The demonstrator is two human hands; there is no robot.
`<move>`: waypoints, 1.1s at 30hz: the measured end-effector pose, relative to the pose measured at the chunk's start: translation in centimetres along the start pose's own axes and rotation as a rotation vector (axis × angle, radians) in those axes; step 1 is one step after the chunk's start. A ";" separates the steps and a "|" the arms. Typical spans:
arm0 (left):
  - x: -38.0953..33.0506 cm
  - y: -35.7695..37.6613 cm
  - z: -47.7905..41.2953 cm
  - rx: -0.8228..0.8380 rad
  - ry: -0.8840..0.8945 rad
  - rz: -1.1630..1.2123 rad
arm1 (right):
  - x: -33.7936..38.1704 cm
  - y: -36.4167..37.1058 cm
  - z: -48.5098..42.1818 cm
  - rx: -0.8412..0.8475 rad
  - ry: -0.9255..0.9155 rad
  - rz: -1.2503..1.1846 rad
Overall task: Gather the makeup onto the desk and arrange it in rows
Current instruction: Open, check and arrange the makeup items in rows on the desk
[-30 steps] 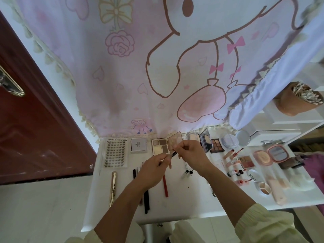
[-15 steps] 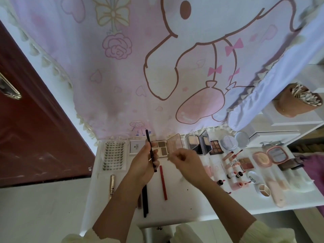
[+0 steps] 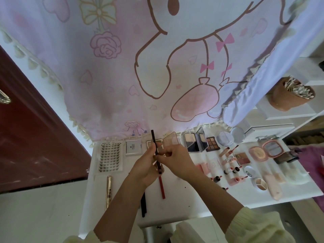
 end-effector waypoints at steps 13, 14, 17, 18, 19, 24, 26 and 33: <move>-1.9 -1.5 -1.0 -0.217 0.393 -0.125 | -2.4 -0.7 0.7 0.067 0.199 -0.054; -1.9 -1.7 -1.1 -0.242 0.396 -0.105 | -2.8 -0.8 0.9 0.075 0.216 -0.044; -1.9 -2.3 -1.3 -0.285 0.404 -0.062 | -4.1 -1.6 1.8 0.088 0.265 -0.044; -1.9 -2.7 -1.4 -0.297 0.402 -0.058 | -4.5 -1.9 2.1 0.088 0.271 -0.041; -1.7 -3.0 -1.5 -0.311 0.392 -0.065 | -5.0 -2.2 2.5 0.082 0.279 -0.041; 2.1 -4.1 -1.8 -0.373 0.290 -0.351 | -8.5 -2.6 4.9 0.053 0.340 -0.018; 4.6 -4.3 -1.9 -0.376 0.223 -0.518 | -10.5 -1.9 5.9 0.075 0.347 0.107; 9.7 -4.3 -3.9 -0.352 0.195 -0.734 | -15.1 0.3 7.7 0.035 0.416 0.368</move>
Point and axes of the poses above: each hand's wrist, its own z-axis away from the middle knuckle, its own y-axis out of the palm, x = y × z, the point moved 5 cm from there along -z, towards the middle knuckle, and after that the axes turned 15 degrees about -x, right-handed, at the moved point
